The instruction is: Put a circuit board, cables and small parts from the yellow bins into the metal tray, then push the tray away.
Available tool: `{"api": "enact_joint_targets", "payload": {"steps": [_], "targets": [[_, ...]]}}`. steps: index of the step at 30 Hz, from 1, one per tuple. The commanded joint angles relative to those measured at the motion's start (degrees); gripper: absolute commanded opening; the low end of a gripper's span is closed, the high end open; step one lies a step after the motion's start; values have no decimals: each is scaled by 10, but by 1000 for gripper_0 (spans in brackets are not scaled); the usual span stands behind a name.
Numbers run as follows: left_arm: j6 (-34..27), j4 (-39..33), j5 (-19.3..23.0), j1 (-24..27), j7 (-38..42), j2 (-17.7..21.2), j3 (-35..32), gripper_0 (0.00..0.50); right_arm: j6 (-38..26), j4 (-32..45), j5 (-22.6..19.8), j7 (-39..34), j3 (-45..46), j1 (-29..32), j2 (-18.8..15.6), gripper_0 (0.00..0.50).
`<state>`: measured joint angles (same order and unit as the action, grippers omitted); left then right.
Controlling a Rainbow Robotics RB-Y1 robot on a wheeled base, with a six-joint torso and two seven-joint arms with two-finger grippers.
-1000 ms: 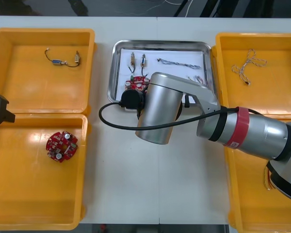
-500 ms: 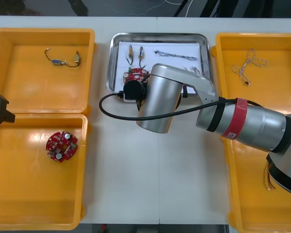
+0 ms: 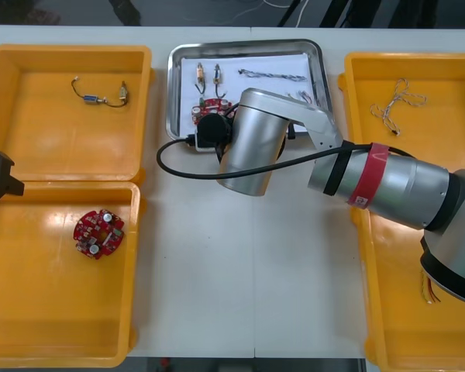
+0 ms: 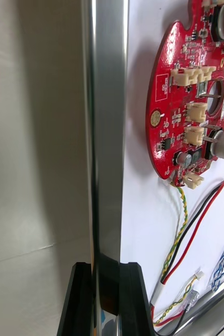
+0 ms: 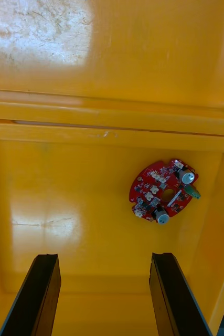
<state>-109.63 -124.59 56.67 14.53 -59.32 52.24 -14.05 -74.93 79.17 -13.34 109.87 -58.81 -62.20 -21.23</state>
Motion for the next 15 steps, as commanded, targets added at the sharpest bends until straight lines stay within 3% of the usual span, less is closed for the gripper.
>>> {"api": "enact_joint_targets", "payload": {"steps": [1, 15], "targets": [[-4, -16, 5, -11, -29, 22, -19, 500, 16, -13, -3, 52, 15, -42, 17, 0], [-4, -16, 5, -11, -29, 22, -19, 500, 34, -46, -3, 39, 22, -47, 16, 0]]}}
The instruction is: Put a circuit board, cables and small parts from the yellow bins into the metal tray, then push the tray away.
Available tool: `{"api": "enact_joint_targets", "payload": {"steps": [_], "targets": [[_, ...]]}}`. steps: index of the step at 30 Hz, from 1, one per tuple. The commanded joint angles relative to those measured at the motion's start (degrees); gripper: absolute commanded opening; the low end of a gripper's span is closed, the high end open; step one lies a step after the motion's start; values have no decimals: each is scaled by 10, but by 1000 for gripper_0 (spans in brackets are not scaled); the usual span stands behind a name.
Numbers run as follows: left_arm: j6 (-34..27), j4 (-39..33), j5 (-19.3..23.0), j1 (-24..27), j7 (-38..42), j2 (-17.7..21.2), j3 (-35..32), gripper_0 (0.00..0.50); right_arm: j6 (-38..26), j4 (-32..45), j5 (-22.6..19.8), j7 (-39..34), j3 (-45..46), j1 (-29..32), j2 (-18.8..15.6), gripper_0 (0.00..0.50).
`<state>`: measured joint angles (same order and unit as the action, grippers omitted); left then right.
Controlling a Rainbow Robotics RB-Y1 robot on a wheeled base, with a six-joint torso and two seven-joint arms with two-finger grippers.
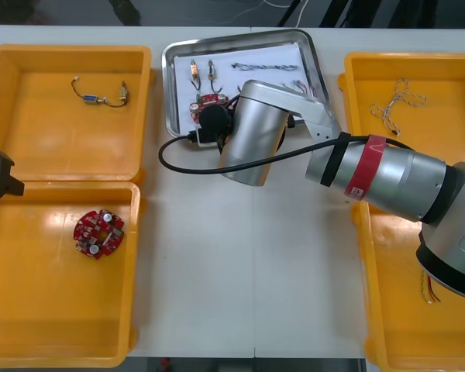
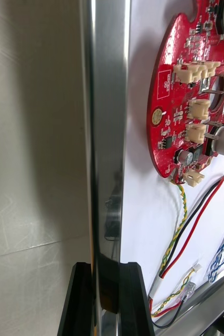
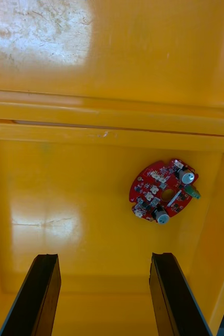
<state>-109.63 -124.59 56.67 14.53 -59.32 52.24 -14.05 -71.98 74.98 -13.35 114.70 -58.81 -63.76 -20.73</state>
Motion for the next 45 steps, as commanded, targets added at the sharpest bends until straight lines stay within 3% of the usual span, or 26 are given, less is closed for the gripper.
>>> {"api": "enact_joint_targets", "payload": {"steps": [1, 16, 18, 20, 23, 29, 34, 45], "targets": [[-4, -16, 5, -11, -29, 22, -19, 500, 4, -7, -4, -11, 24, -31, 11, 0], [-4, -16, 5, -11, -29, 22, -19, 500, 5, -18, -23, -24, 35, -32, 12, 11], [-4, -16, 5, -11, -29, 22, -19, 500, 7, -18, -23, -26, 35, -31, 11, 233], [-4, -16, 5, -11, -29, 22, -19, 500, 7, -18, -23, -26, 35, -31, 12, 364], [-4, -16, 5, -11, -29, 22, -19, 500, 7, -18, -23, -27, 35, -31, 11, 498], [-4, -16, 5, -11, -29, 22, -19, 500, -5, -10, -29, -27, 44, -31, 11, 500], [-4, -16, 5, -11, -29, 22, -19, 500, -64, 25, -48, -25, 71, -30, 11, 500], [-4, -16, 5, -11, -29, 22, -19, 500, -210, 185, -52, -40, 162, 45, 12, 500]]}}
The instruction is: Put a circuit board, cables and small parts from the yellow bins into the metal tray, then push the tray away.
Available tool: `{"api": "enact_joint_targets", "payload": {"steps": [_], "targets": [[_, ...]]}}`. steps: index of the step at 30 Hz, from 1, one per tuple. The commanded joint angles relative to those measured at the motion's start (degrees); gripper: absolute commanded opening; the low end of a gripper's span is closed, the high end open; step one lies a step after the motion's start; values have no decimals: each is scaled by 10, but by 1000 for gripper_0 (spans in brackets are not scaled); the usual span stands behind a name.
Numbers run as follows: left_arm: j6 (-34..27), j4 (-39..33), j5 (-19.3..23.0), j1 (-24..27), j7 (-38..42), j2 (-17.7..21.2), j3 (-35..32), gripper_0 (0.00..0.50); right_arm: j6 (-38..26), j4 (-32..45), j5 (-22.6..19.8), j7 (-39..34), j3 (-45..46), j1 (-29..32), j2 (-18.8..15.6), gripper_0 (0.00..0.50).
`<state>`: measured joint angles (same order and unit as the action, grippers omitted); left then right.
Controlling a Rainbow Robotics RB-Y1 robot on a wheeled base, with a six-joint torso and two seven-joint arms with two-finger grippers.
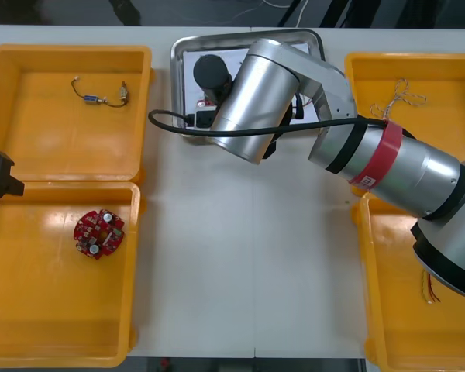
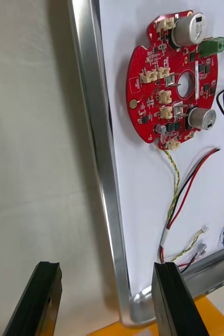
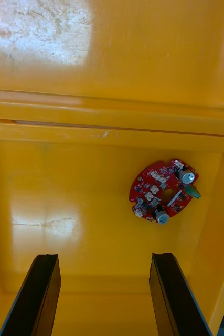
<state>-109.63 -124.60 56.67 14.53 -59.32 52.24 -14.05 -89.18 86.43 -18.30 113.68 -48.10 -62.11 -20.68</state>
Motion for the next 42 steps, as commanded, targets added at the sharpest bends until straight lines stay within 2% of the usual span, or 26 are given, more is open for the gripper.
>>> {"api": "enact_joint_targets", "payload": {"steps": [1, 6, 11, 23, 31, 36, 38, 42], "targets": [[-4, -16, 5, -11, -29, 22, -19, 500, -54, 88, -2, -32, 64, 38, 11, 500], [-4, -16, 5, -11, -29, 22, -19, 500, -129, 166, -2, -49, 108, 76, 12, 500], [-4, -16, 5, -11, -29, 22, -19, 500, -208, 244, -2, -99, 150, 113, 12, 500], [-4, -16, 5, -11, -29, 22, -19, 500, -208, 427, -20, -198, 289, 229, 7, 500], [-4, -16, 5, -11, -29, 22, -19, 500, -208, 530, -61, -267, 391, 350, -52, 500], [-4, -16, 5, -11, -29, 22, -19, 500, -208, 560, -98, -297, 460, 407, -83, 500], [-4, -16, 5, -11, -29, 22, -19, 500, -208, 567, -126, -313, 497, 429, -96, 500], [-4, -16, 5, -11, -29, 22, -19, 500, -208, 569, -163, -334, 557, 460, -110, 500]]}}
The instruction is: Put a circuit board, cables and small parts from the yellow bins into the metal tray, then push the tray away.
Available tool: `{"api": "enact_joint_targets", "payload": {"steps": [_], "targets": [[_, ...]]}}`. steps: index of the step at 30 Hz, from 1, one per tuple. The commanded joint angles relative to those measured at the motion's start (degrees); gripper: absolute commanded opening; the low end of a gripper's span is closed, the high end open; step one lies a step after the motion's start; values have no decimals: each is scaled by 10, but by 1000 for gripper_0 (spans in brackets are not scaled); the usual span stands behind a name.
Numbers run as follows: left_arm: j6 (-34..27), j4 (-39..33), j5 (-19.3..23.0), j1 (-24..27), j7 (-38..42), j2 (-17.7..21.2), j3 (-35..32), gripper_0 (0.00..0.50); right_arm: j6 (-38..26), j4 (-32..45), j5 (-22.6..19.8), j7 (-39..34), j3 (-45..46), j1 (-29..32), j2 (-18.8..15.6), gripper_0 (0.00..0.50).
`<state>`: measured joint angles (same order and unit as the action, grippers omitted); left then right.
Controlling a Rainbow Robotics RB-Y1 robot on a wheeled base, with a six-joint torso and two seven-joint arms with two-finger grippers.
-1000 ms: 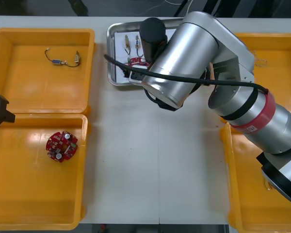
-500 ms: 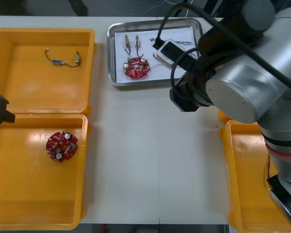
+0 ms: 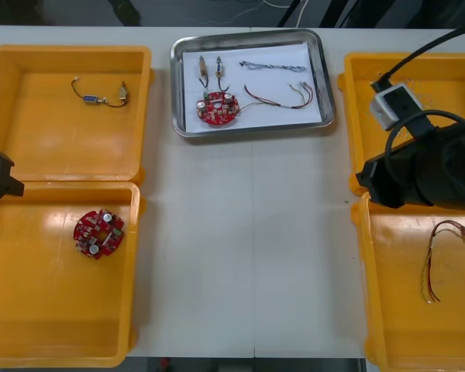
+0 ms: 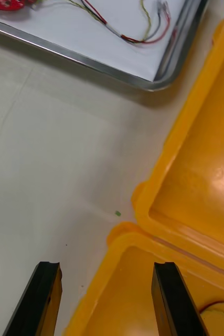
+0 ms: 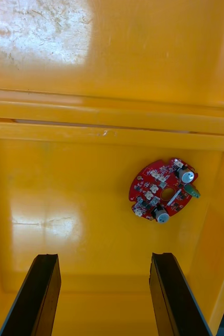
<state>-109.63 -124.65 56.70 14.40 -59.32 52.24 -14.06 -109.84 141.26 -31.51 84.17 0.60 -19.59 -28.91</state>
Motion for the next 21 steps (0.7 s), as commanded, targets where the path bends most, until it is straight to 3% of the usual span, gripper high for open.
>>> {"api": "enact_joint_targets", "payload": {"steps": [1, 9, 21], "targets": [[-4, -16, 4, -10, -29, 22, -18, 500, -2, 21, -41, -41, 89, 45, -32, 500], [-4, -16, 4, -10, -29, 22, -18, 500, -2, 17, -55, -43, 169, 95, -59, 500], [-4, -16, 4, -10, -29, 22, -18, 500, -2, -53, -77, -40, 251, 163, -84, 500]]}}
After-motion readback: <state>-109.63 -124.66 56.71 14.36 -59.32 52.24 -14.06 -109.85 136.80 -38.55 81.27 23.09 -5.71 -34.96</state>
